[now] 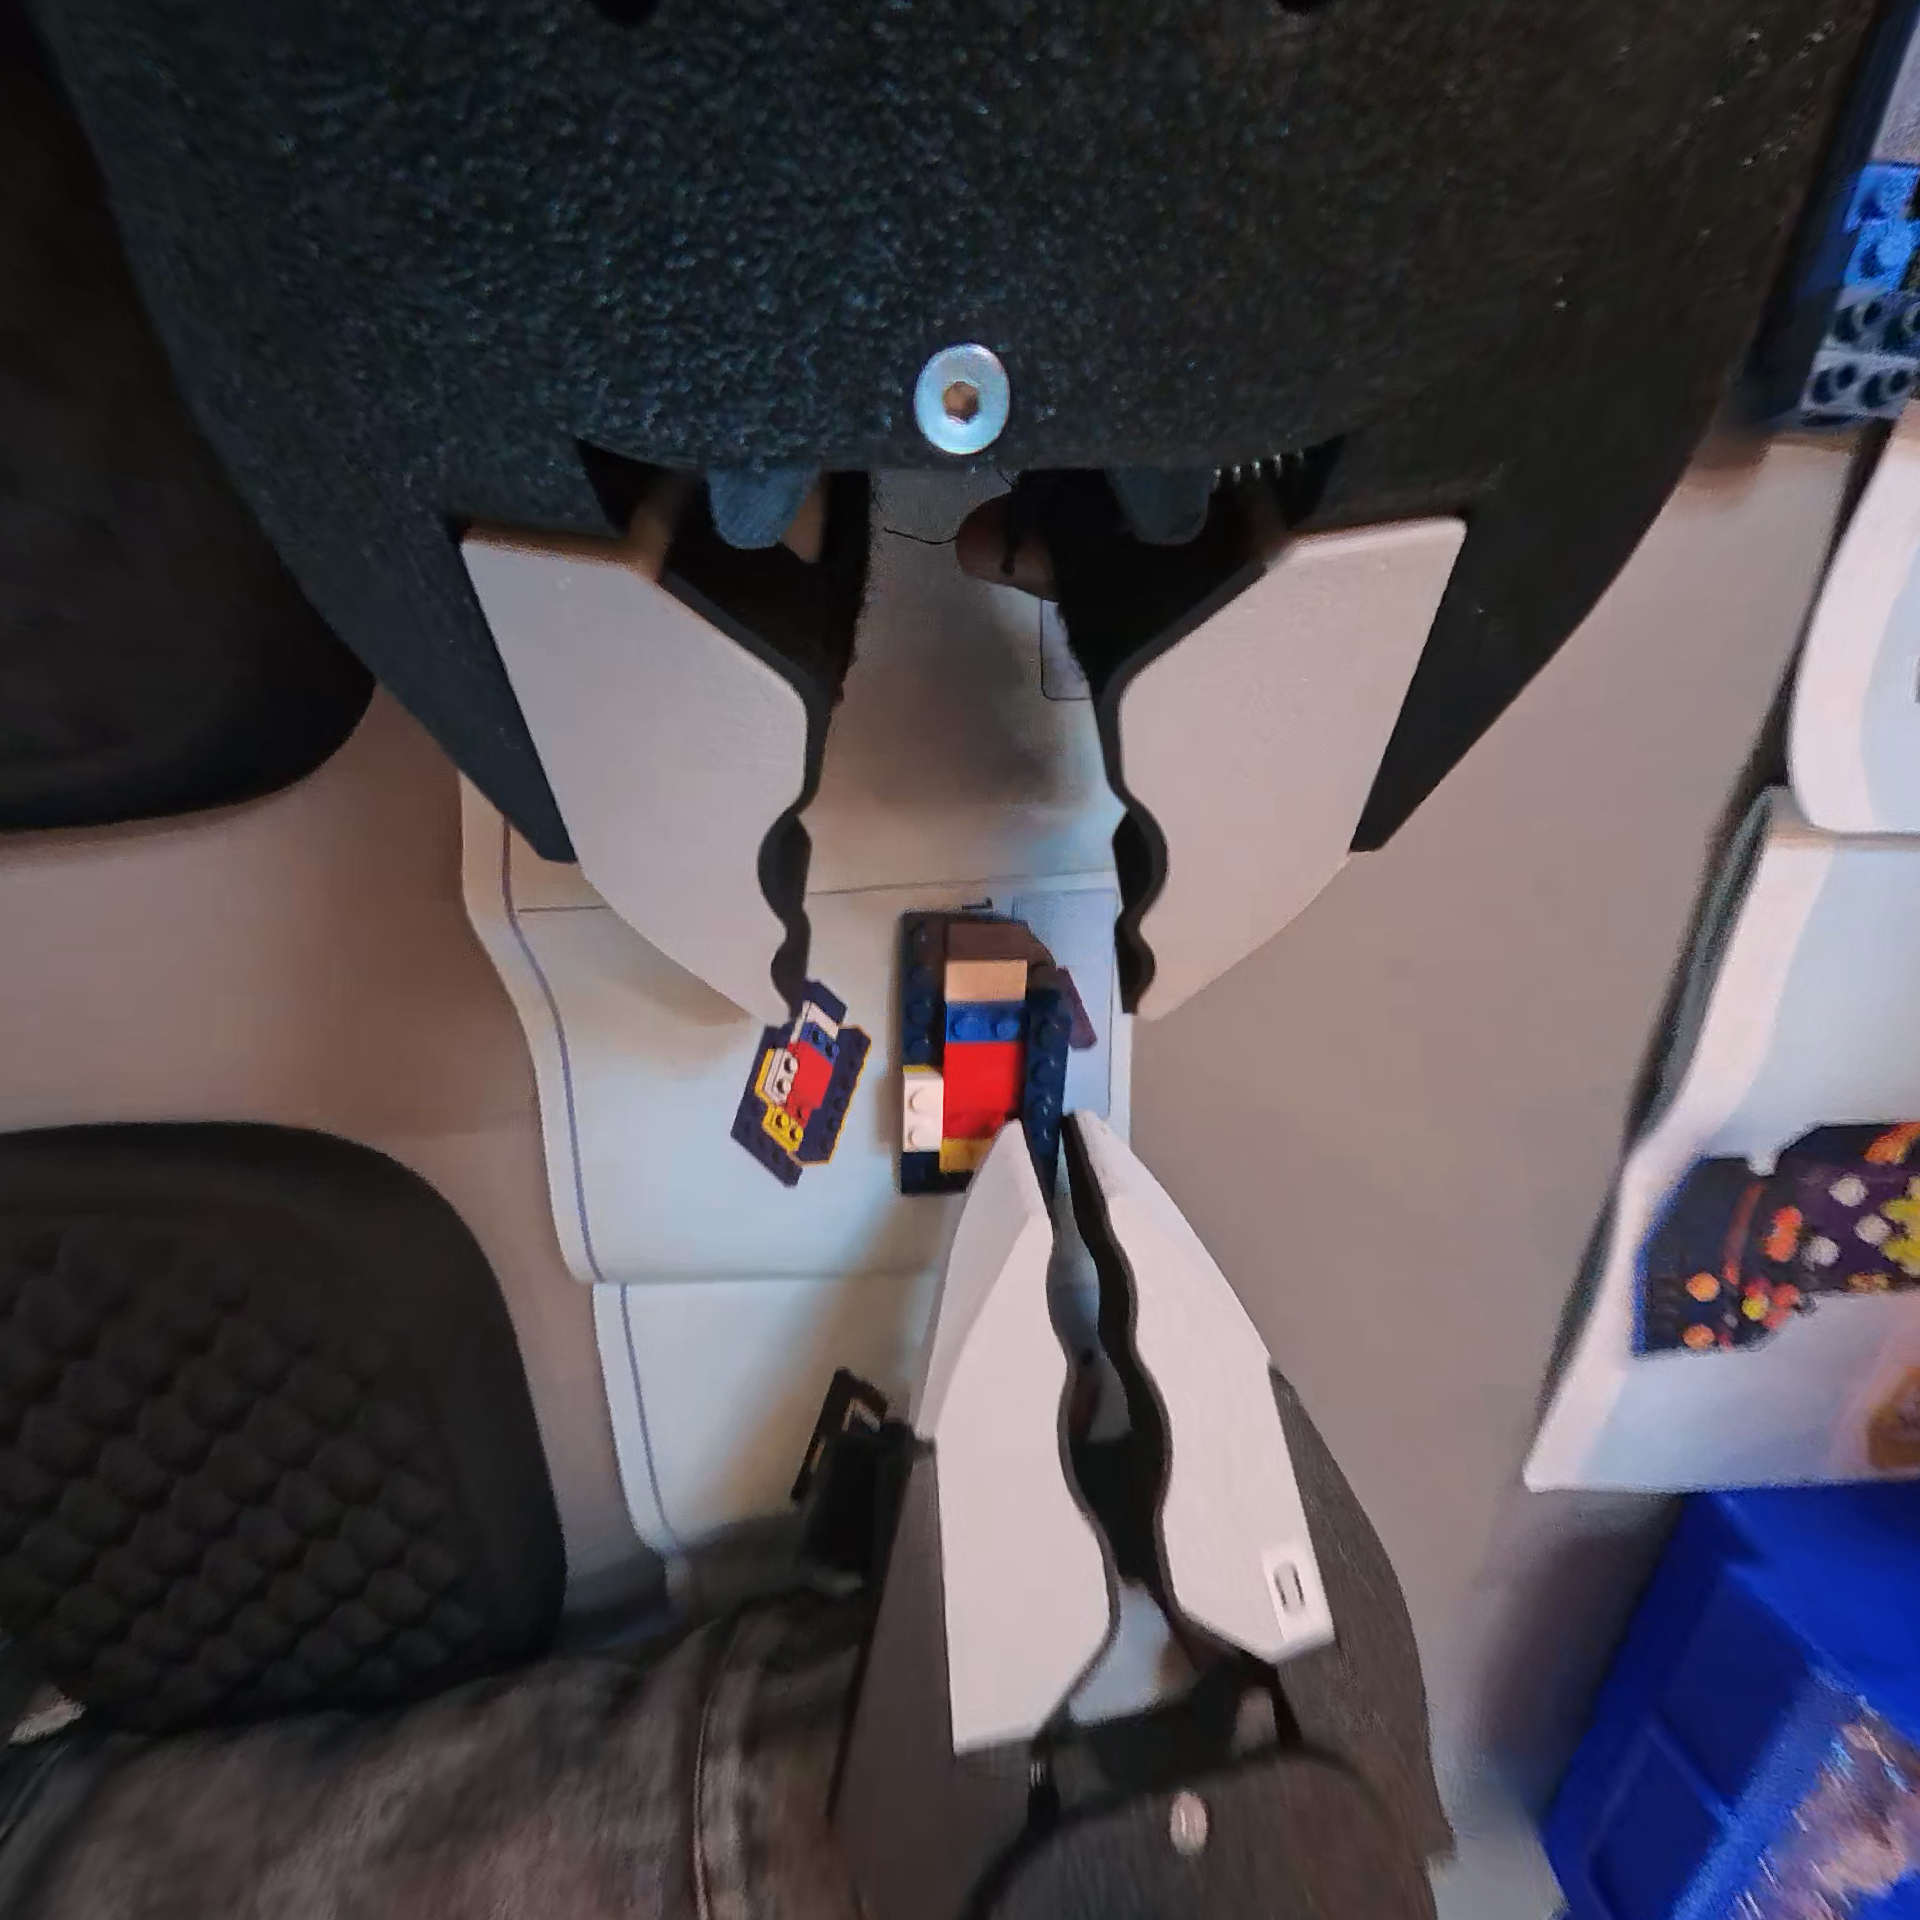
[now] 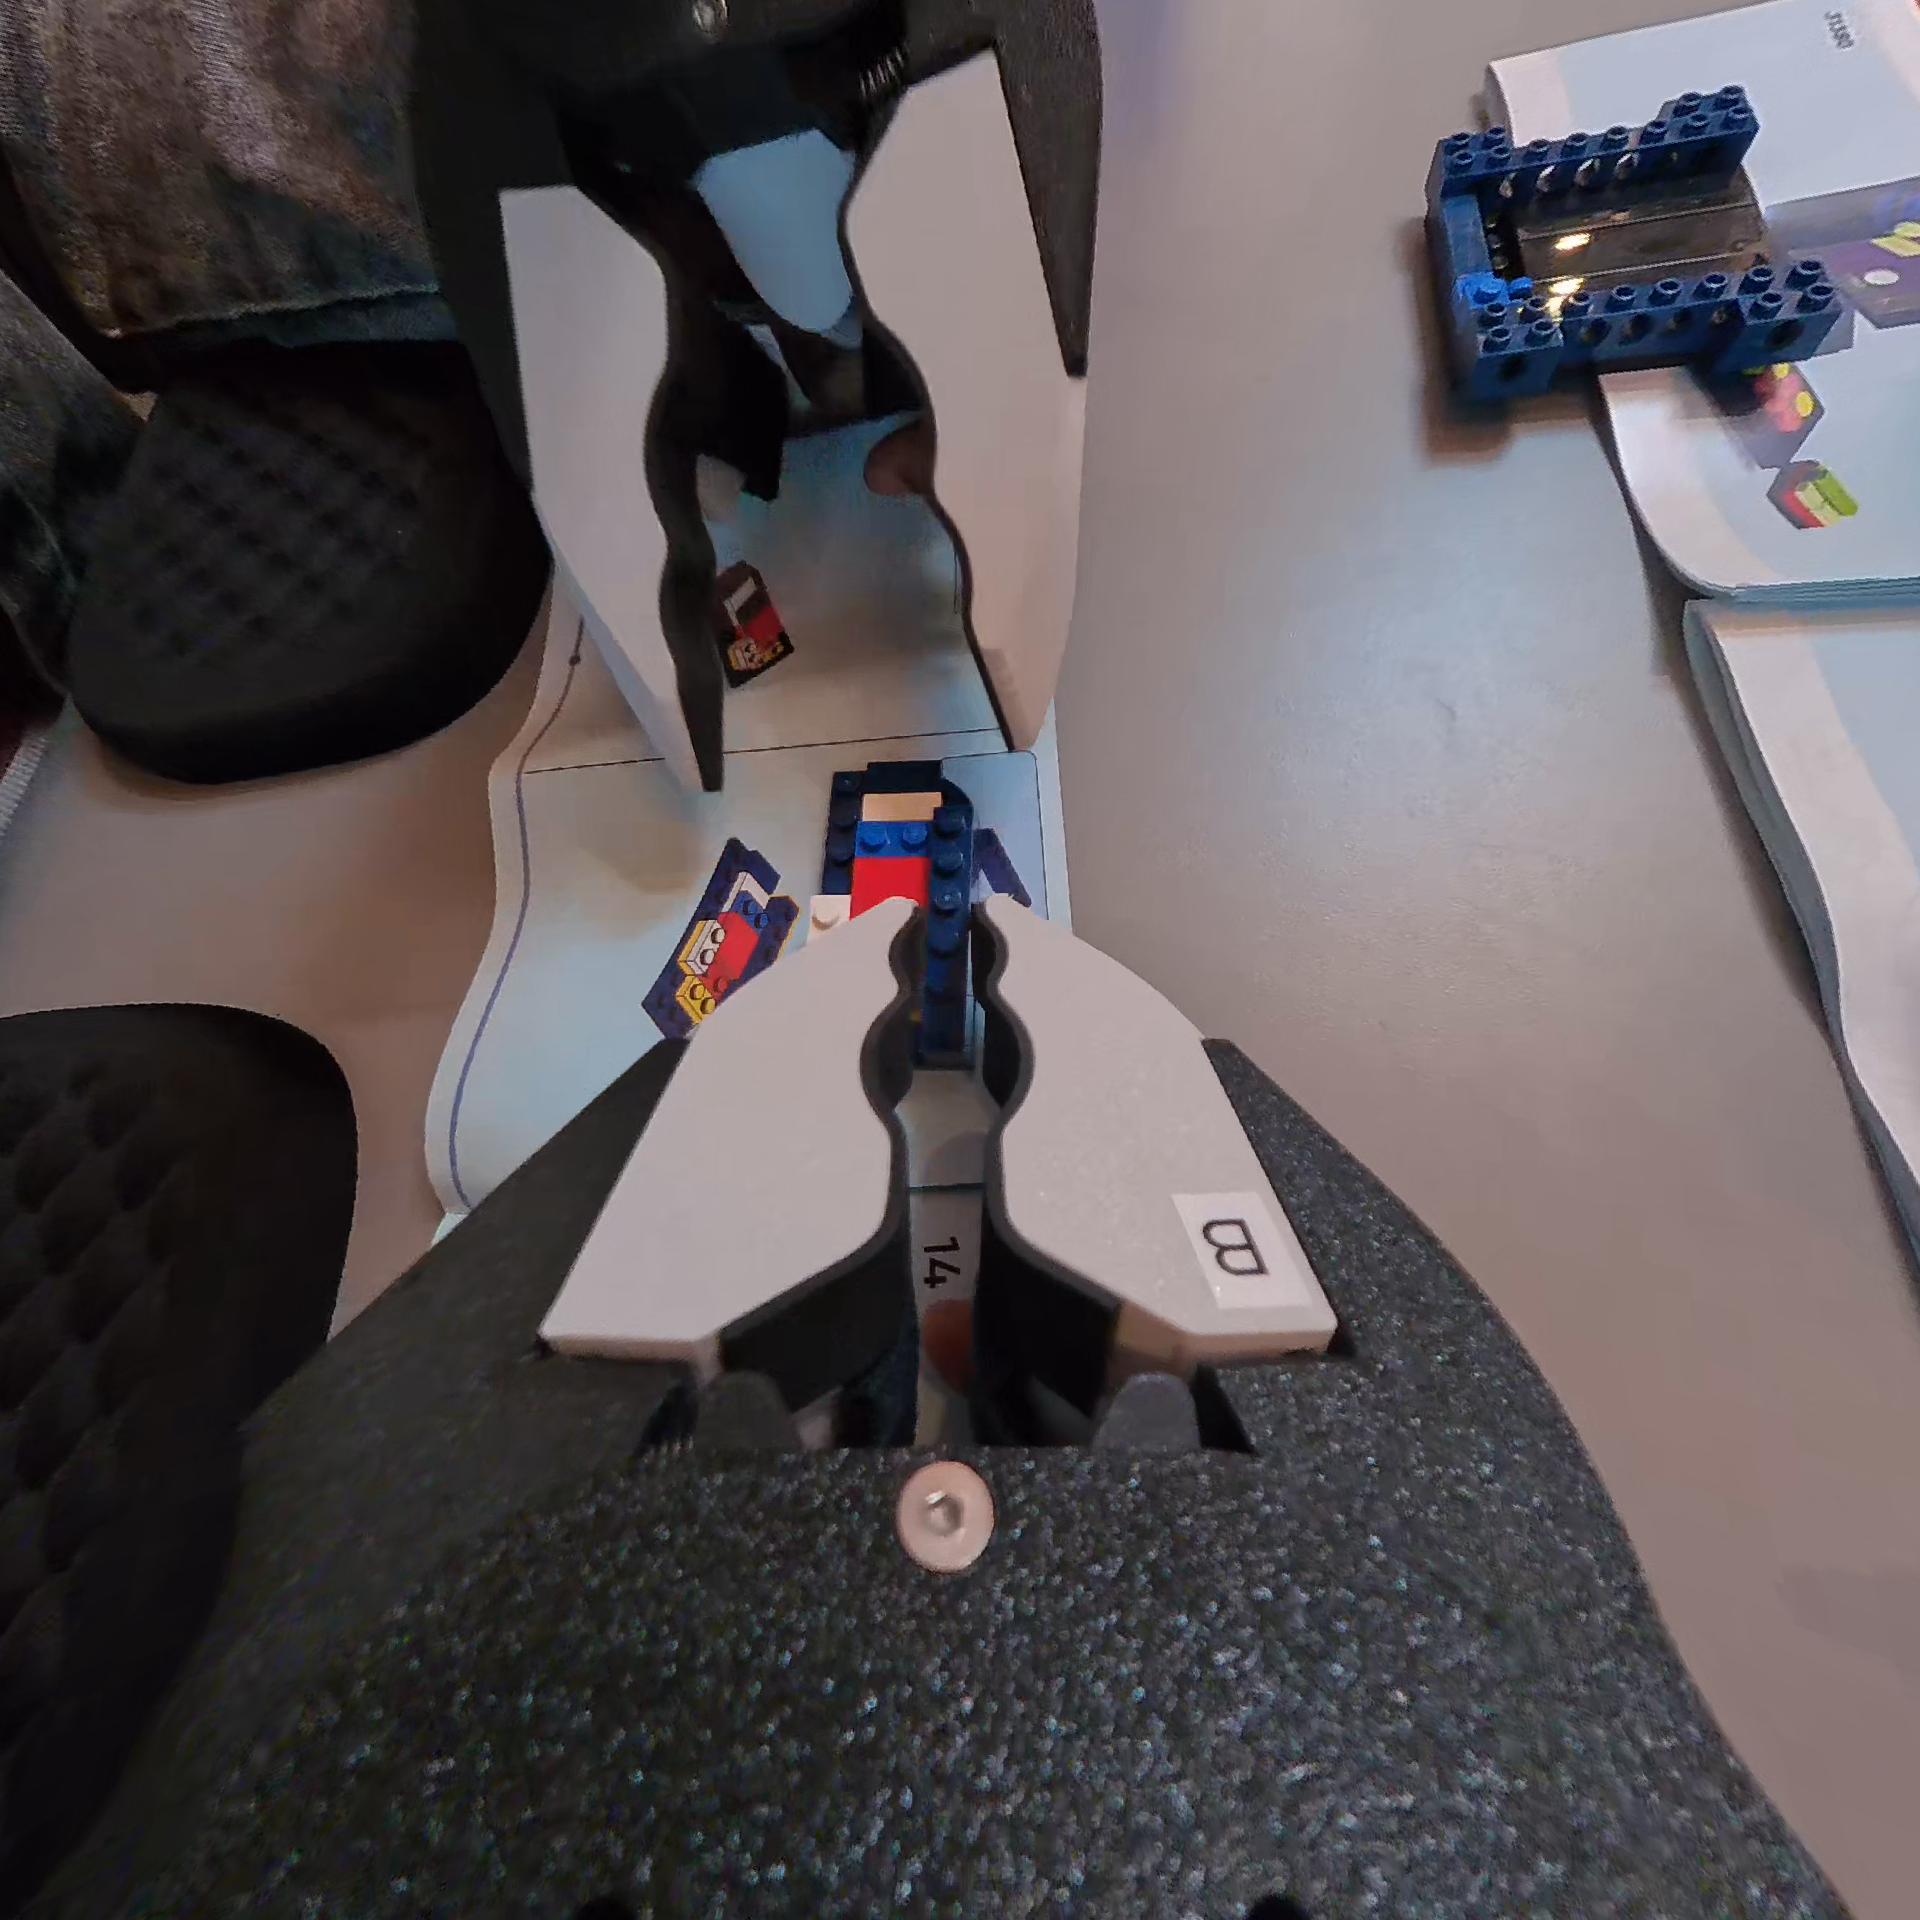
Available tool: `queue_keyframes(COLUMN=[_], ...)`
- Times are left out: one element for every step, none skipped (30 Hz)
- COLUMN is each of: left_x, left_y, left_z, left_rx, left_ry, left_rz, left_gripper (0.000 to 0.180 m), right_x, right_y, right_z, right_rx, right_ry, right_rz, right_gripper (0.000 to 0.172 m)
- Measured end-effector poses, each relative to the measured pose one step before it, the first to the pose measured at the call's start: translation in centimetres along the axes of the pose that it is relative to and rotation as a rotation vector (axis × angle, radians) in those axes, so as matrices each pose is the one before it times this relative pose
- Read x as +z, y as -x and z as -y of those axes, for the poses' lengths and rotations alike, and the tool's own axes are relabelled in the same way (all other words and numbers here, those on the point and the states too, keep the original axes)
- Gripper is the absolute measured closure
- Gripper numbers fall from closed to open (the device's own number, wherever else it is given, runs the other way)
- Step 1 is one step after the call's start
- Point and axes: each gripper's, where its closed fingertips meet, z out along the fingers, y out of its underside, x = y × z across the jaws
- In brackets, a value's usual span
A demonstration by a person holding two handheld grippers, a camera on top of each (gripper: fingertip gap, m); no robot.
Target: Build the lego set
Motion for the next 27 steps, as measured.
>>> queue_keyframes(left_x=[-0.124, -0.047, 0.019, 0.066, 0.086, 0.095, 0.109, 0.125, 0.118, 0.097, 0.054, 0.047, 0.041, 0.052, 0.018, -0.047, -0.177, -0.296, -0.398, -0.473, -0.45, -0.33, -0.067, 0.217, 0.398, 0.49, 0.461], left_y=[-0.076, -0.015, -0.007, -0.001, -0.04, -0.147, -0.21, -0.186, -0.102, 0.074, 0.019, -0.075, -0.058, 0.059, 0.128, 0.22, 0.362, 0.387, 0.411, 0.583, 0.553, 0.659, 0.683, 0.389, -0.089, -0.247, 0.035], left_z=[0.434, 0.333, 0.186, 0.05, -0.025, -0.071, -0.128, -0.207, -0.245, -0.221, -0.149, -0.084, -0.035, -0.024, 0.025, 0.123, 0.252, 0.318, 0.399, 0.552, 0.618, 0.512, 0.176, -0.205, -0.462, -0.651, -0.736], left_rx=[0.0259, 0.0295, 0.0291, 0.0242, 0.019, 0.0131, 0.008, 0.0043, 0.0015, -0.0015, -0.0011, -0.0009, -0.0006, 0.0003, 0.0038, 0.0087, 0.0155, 0.0213, 0.027, 0.0242, 0.0165, -0.0078, -0.0373, -0.0561, -0.0548, -0.041, -0.0294], left_ry=[-0.0241, -0.0174, -0.0056, 0.0065, 0.0112, 0.0127, 0.0117, 0.0123, 0.0134, 0.0115, 0.0078, 0.0042, 0.0024, 0.0023, -0.0006, -0.005, -0.0088, -0.0049, -0.0038, -0.0151, -0.0256, -0.0269, -0.0134, 0.0037, 0.0175, 0.0344, 0.0443], left_rz=[0.005, 0.0123, 0.0118, 0.0114, 0.0068, -0.0021, -0.0094, -0.0101, -0.0063, 0.0042, 0.0002, -0.0055, -0.0037, 0.0047, 0.0094, 0.0175, 0.0288, 0.032, 0.0348, 0.0455, 0.0402, 0.0404, 0.035, 0.0118, -0.0198, -0.0281, -0.0081], left_gripper=[0.126, 0.127, 0.127, 0.127, 0.128, 0.129, 0.131, 0.133, 0.134, 0.134, 0.134, 0.135, 0.134, 0.132, 0.13, 0.129, 0.127, 0.125, 0.127, 0.132, 0.14, 0.155, 0.169, 0.174, 0.176, 0.177, 0.177], right_x=[0.011, 0.014, 0.019, 0.014, 0.0, 0.006, 0.013, 0.008, 0.016, -0.001, 0.014, 0.009, 0.005, 0.012, -0.006, 0.003, -0.009, 0.003, 0.016, 0.011, 0.007, 0.012, -0.004, 0.01, 0.006, 0.005, 0.009], right_y=[-0.02, -0.013, -0.002, -0.004, -0.003, -0.01, 0.006, 0.001, 0.006, 0.01, 0.001, 0.005, 0.01, 0.008, 0.0, 0.007, 0.015, 0.007, 0.021, 0.005, 0.017, 0.001, -0.003, 0.0, -0.005, 0.003, 0.0], right_z=[-0.014, -0.009, -0.016, -0.016, -0.003, -0.002, -0.002, -0.013, -0.001, -0.001, -0.006, -0.011, 0.001, -0.006, 0.007, 0.001, 0.001, -0.003, -0.006, -0.002, -0.005, -0.001, -0.007, -0.017, -0.006, -0.004, -0.011], right_rx=[0.0005, 0.0006, 0.0007, 0.001, 0.0008, -0.0002, -0.0006, -0.0004, 0.0001, 0.0007, 0.0004, -0.0003, -0.0004, 0.0, -0.0001, -0.0006, -0.0009, -0.0008, -0.0004, 0.0004, 0.0005, 0.0002, 0.0, -0.0006, -0.001, -0.0009, -0.0002], right_ry=[0.0015, 0.0011, 0.0006, 0.0004, 0.0006, 0.0008, 0.0009, 0.0007, 0.0001, 0.0001, 0.0005, 0.0005, 0.0002, 0.0001, 0.0001, -0.0002, 0.0, 0.0005, 0.0004, -0.0001, -0.0002, -0.0001, 0.0005, 0.0013, 0.001, 0.0004, 0.0005], right_rz=[-0.0011, -0.0006, -0.0003, -0.0001, -0.0001, -0.0006, -0.0008, -0.0001, 0.0005, 0.0004, 0.0, 0.0002, 0.0004, 0.0002, -0.0001, -0.0002, -0.0001, 0.0005, 0.0009, 0.0009, 0.0012, 0.0007, -0.0002, -0.0006, -0.0009, -0.0009, -0.0003], right_gripper=[0.164, 0.164, 0.164, 0.164, 0.164, 0.164, 0.164, 0.164, 0.164, 0.164, 0.164, 0.164, 0.164, 0.164, 0.164, 0.164, 0.164, 0.164, 0.164, 0.164, 0.164, 0.164, 0.164, 0.164, 0.164, 0.164, 0.164])
